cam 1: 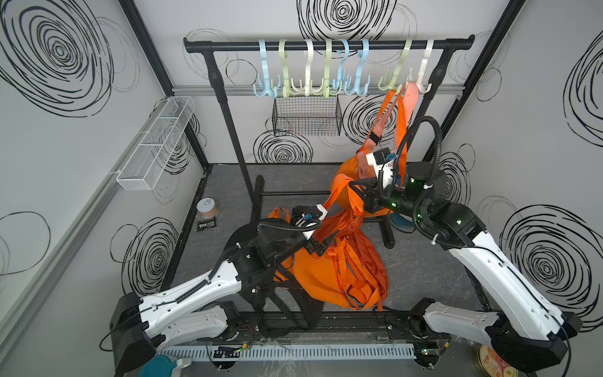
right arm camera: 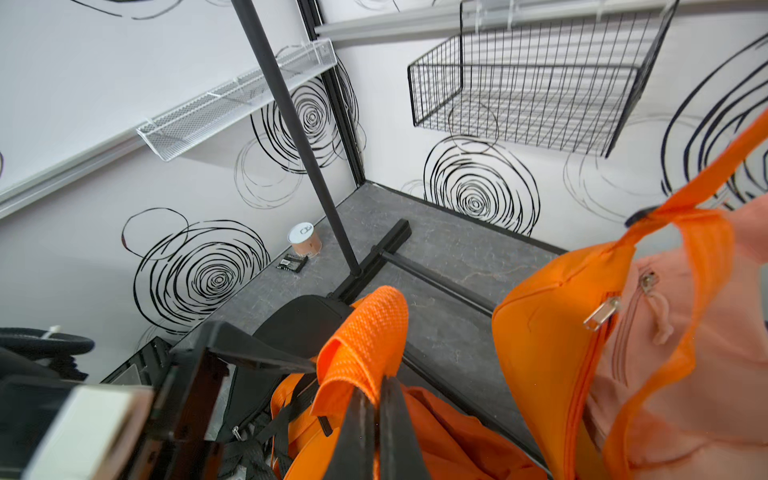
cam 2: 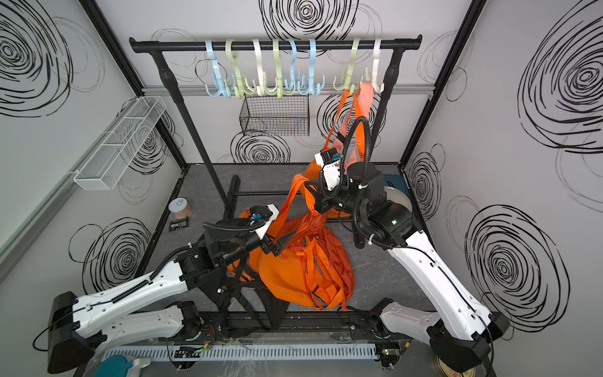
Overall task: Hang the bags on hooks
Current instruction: Pick up the bag from the bag.
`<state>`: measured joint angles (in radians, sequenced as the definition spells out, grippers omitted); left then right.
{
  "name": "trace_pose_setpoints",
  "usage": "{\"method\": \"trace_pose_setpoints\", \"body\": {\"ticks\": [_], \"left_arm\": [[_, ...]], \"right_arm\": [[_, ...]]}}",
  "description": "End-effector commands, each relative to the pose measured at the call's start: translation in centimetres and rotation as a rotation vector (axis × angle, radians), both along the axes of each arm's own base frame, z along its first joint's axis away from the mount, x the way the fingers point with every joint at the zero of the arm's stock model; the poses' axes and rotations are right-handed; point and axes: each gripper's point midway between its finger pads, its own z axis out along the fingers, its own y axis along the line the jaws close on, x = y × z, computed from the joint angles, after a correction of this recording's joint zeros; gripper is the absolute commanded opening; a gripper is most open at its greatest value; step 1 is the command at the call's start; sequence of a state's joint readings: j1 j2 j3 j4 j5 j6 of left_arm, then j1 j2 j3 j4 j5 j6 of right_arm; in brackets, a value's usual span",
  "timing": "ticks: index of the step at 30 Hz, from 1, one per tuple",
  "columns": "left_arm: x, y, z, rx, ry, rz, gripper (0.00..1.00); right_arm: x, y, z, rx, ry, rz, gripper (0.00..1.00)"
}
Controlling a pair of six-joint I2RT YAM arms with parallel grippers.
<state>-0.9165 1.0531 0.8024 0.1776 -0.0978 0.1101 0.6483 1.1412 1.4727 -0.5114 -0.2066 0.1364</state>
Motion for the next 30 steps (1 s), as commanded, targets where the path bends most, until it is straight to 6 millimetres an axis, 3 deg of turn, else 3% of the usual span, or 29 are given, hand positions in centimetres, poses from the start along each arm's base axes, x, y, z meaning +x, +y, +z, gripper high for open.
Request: {"method": "trace_pose_setpoints", "body": {"ticks": [1, 7, 11, 16, 21, 30], "left_arm": [[2.2, 1.5, 0.9, -0.015, -0.033, 0.103, 0.99], [3.9, 2.5, 1.5, -0.096, -0.003, 0.13, 1.0], [2.8, 1.1, 1.9, -0.149, 0.017, 0.027, 1.0], [-0.2, -0.9, 2.0, -0.153, 0.005, -0.129, 0.99], [0.6, -0.9, 0.5, -0.08, 0.012, -0.09, 0.99], [3.4, 0.3, -0.2, -0.08, 0.032, -0.013, 0.76]], "right_arm": [[-0.6, 0.0, 2.9, 0.031, -0.083, 0.026, 0.0], [-1.5, 0.1, 3.7, 0.037, -0.097, 0.063, 0.0], [-1.9, 0.1, 3.9, 0.039, -0.101, 0.076, 0.0], [-1.9, 0.0, 3.9, 0.035, -0.11, 0.074, 0.0], [-2.5, 0.1, 4.6, 0.052, -0.12, 0.1, 0.0], [-4.8, -0.9, 7.8, 0.085, -0.195, 0.14, 0.0]]}}
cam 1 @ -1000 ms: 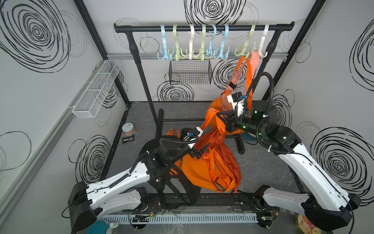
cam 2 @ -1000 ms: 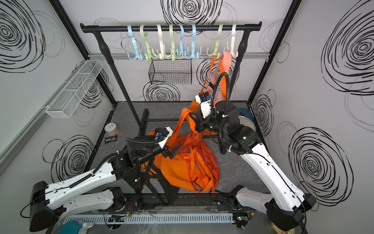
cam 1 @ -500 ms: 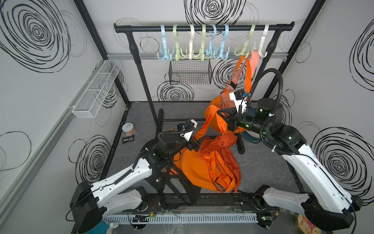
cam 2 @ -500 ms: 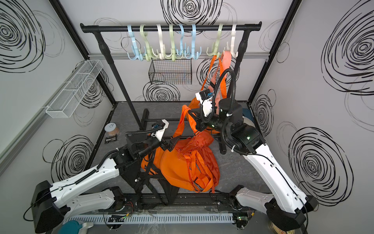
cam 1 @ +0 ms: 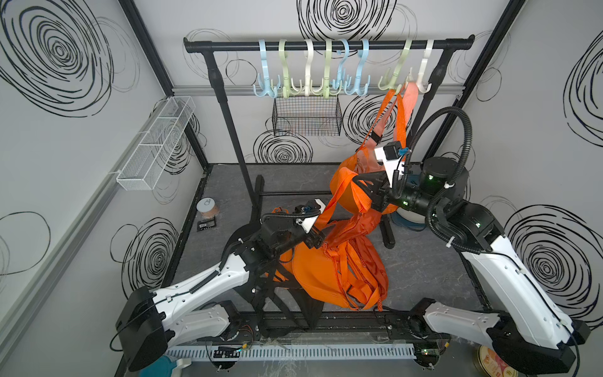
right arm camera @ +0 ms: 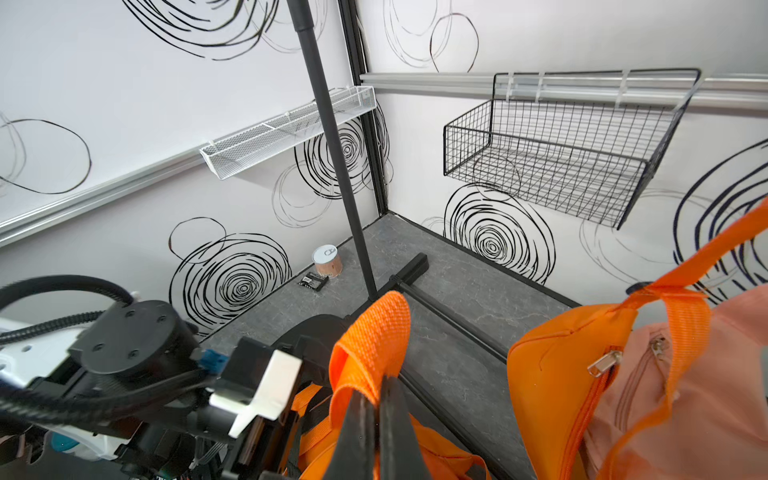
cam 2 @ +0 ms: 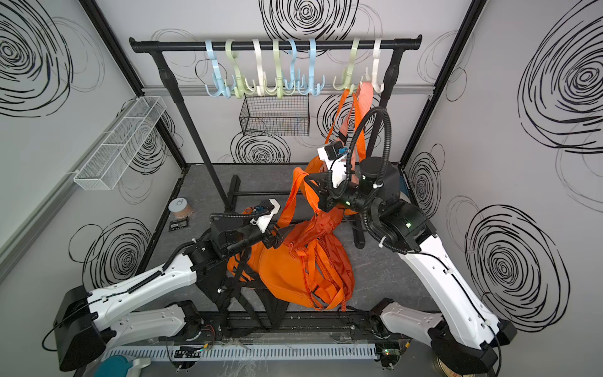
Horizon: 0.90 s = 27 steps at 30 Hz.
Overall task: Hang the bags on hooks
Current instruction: Pick up the bag from the bag.
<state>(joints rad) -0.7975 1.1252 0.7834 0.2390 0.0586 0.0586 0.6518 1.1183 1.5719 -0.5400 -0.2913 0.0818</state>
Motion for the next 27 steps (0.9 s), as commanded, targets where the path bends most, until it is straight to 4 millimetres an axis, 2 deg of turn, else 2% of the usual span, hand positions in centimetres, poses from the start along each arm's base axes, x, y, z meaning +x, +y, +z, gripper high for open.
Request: {"method": "trace_pose_setpoints", "body": {"ticks": [1, 3, 6, 12, 16, 17, 21, 25, 27], "left_arm": [[1.2, 0.0, 1.9, -0.067, -0.033, 0.009, 0.74], [1.7, -0.1, 2.2, -0.108, -0.019, 0.0, 0.74], [1.4, -0.4, 3.7, -0.189, -0.021, -0.043, 0.81], [-1.9, -1.6, 5.4, -0.282, -0.048, -0.194, 0.92], [-3.5, -2.8, 4.7, -0.252, -0.046, -0.249, 0.95], [-3.5, -3.0, 4.0, -0.23, -0.025, -0.251, 0.95], [-2.5, -3.1, 3.1, -0.194, 0.0, -0.235, 0.83], [-1.4, -2.2, 4.0, -0.228, 0.009, -0.225, 0.63], [-1.1, -1.8, 4.2, -0.22, 0.009, -0.211, 0.51]], "right_arm": [[-2.3, -0.6, 3.4, 0.053, -0.087, 0.061, 0.0], [-2.7, -0.3, 3.6, 0.058, -0.086, 0.088, 0.0], [-2.8, -0.2, 3.5, 0.056, -0.084, 0.097, 0.0], [-2.6, 0.0, 3.0, 0.042, -0.08, 0.099, 0.0], [-2.5, 0.0, 3.0, 0.043, -0.081, 0.099, 0.0], [-2.6, 0.0, 3.2, 0.045, -0.083, 0.102, 0.0], [-3.1, -0.2, 4.1, 0.063, -0.102, 0.112, 0.0], [-2.9, -1.0, 5.0, 0.068, -0.127, 0.061, 0.0], [-2.1, -2.0, 5.5, 0.065, -0.143, -0.005, 0.0]]}}
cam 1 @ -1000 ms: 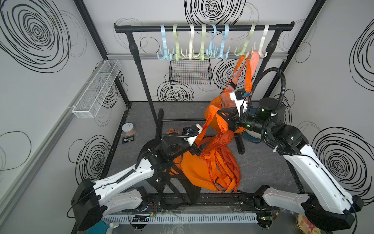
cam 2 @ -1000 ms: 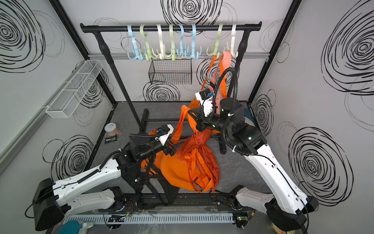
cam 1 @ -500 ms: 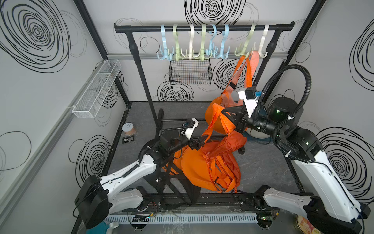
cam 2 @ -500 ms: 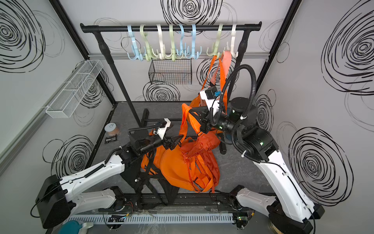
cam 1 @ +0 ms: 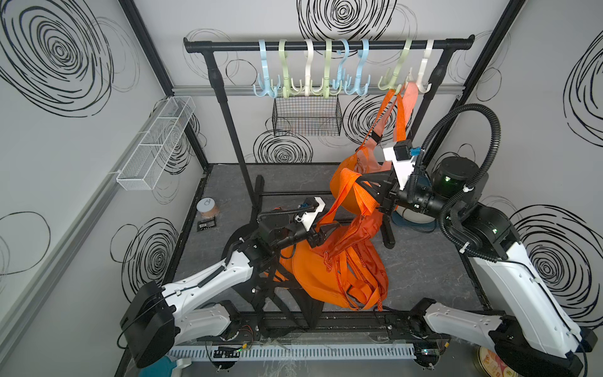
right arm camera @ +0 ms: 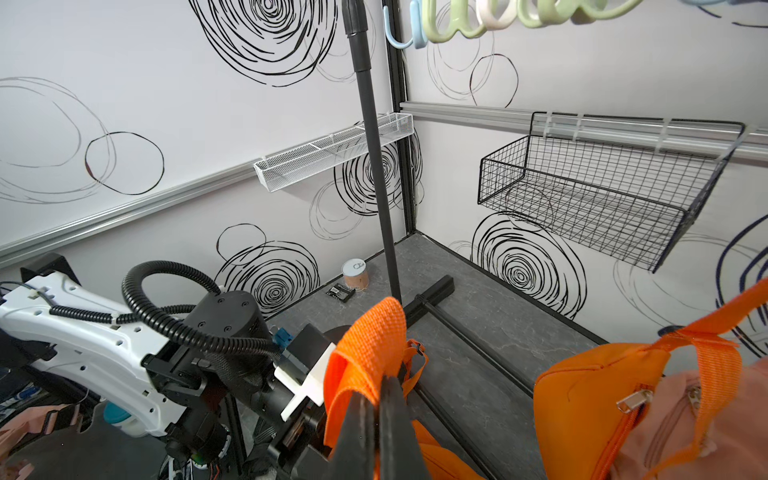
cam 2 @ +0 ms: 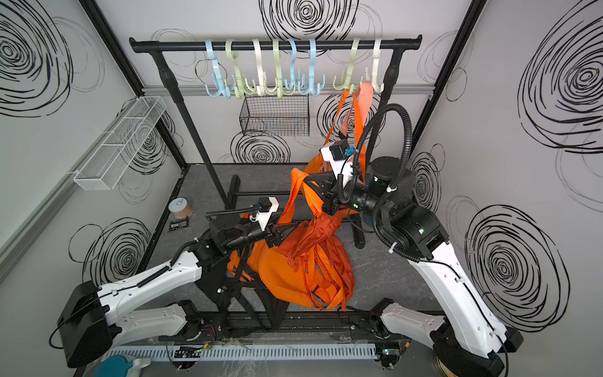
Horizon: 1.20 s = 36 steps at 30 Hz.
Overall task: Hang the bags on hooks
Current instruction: Pick up the bag from the bag, then hang the bag on the hook.
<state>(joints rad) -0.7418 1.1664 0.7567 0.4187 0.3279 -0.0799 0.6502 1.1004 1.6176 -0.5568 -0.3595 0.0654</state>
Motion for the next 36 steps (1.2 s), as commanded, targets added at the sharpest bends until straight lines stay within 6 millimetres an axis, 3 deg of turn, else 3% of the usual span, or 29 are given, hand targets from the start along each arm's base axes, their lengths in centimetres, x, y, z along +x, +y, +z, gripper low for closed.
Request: {"method": "trace_pose_setpoints", "body": {"ticks": [1, 4, 7, 11, 17, 21, 27, 32, 36], "left_arm": [[0.2, 0.2, 2.8, -0.037, -0.051, -0.008, 0.46], [0.4, 0.6, 3.4, -0.009, -0.066, 0.01, 0.38], [0.4, 0.9, 4.9, -0.008, -0.086, 0.023, 0.22], [0.8, 0.5, 8.0, -0.054, -0.106, 0.024, 0.01], [1.7, -1.5, 13.7, -0.127, -0.179, 0.02, 0.0], [3.8, -1.6, 18.0, -0.174, -0.23, 0.099, 0.0], [6.9, -1.1, 23.9, -0.241, -0.254, 0.199, 0.0], [8.9, -1.9, 26.0, -0.249, -0.23, 0.21, 0.0], [10.3, -2.9, 26.1, -0.238, -0.205, 0.207, 0.0]], "right_arm": [[0.3, -2.1, 3.5, 0.045, -0.099, -0.097, 0.0], [2.0, -3.5, 4.3, 0.073, -0.097, -0.157, 0.0], [3.6, -4.9, 5.5, 0.121, -0.088, -0.196, 0.0], [4.2, -4.7, 7.6, 0.186, -0.114, -0.168, 0.0], [4.8, -4.2, 11.1, 0.243, -0.185, -0.145, 0.0], [5.8, -4.7, 13.8, 0.262, -0.247, -0.178, 0.0], [9.4, -5.7, 16.3, 0.306, -0.264, -0.193, 0.0], [12.6, -6.2, 16.7, 0.343, -0.227, -0.163, 0.0], [14.7, -6.2, 16.7, 0.358, -0.205, -0.146, 0.0]]}}
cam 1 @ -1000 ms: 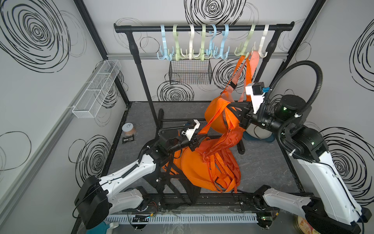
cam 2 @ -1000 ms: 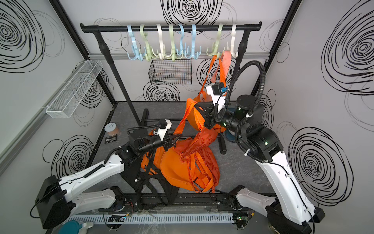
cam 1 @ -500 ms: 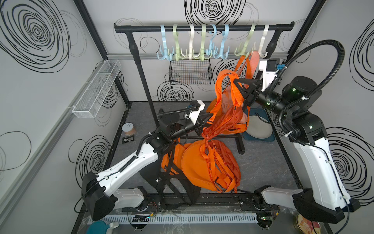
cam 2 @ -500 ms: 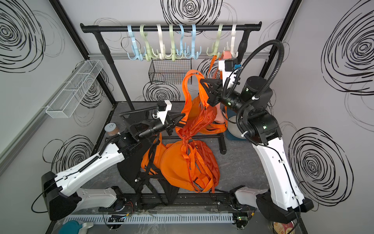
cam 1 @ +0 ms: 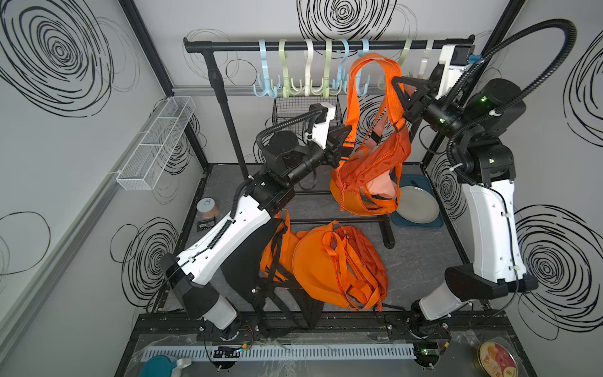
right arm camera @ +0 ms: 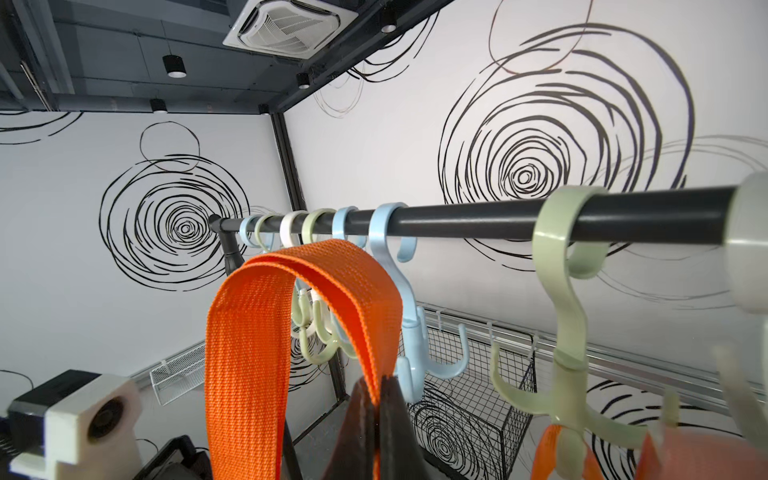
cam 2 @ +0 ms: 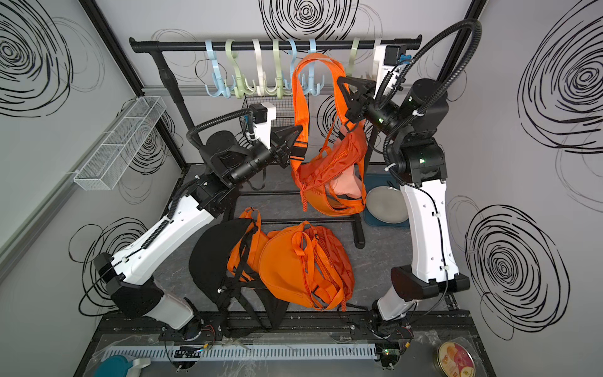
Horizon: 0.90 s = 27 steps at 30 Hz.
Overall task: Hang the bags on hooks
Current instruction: Hang the bag on the hook.
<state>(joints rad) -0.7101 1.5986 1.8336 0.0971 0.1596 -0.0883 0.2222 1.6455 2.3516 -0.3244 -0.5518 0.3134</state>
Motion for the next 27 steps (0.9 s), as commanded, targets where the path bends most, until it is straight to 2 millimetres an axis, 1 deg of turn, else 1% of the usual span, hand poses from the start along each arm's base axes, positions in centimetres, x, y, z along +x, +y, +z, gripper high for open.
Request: {"method": "trace_pose_setpoints", "body": {"ticks": [1, 4, 7, 10, 14, 17, 22, 27], "left_arm": [[1.2, -0.4, 0.4, -0.009, 0.027, 0.004, 0.0], [2.2, -1.4, 0.0, 0.003, 0.048, -0.005, 0.0], [3.0, -2.1, -0.8, 0.019, 0.068, -0.007, 0.0], [3.6, -2.2, -1.6, 0.047, 0.078, 0.015, 0.0], [4.4, -2.0, -3.0, 0.07, 0.102, 0.039, 0.0], [4.9, -1.9, -3.7, 0.077, 0.119, 0.043, 0.0], [5.1, -1.8, -4.4, 0.091, 0.132, 0.049, 0.0], [5.2, -1.7, -5.9, 0.114, 0.154, 0.052, 0.0]], "right_arm": [[-0.1, 0.2, 1.3, 0.038, -0.016, 0.077, 0.0], [1.4, 0.4, 0.7, 0.055, 0.011, 0.1, 0.0], [2.3, 0.2, 0.1, 0.056, 0.025, 0.083, 0.0], [3.2, 0.1, -0.7, 0.058, 0.046, 0.074, 0.0], [4.5, 0.4, -2.3, 0.064, 0.089, 0.077, 0.0], [5.0, 0.3, -3.2, 0.068, 0.108, 0.064, 0.0], [5.4, 0.3, -4.5, 0.08, 0.135, 0.059, 0.0], [5.7, 0.2, -6.2, 0.086, 0.169, 0.049, 0.0]]}}
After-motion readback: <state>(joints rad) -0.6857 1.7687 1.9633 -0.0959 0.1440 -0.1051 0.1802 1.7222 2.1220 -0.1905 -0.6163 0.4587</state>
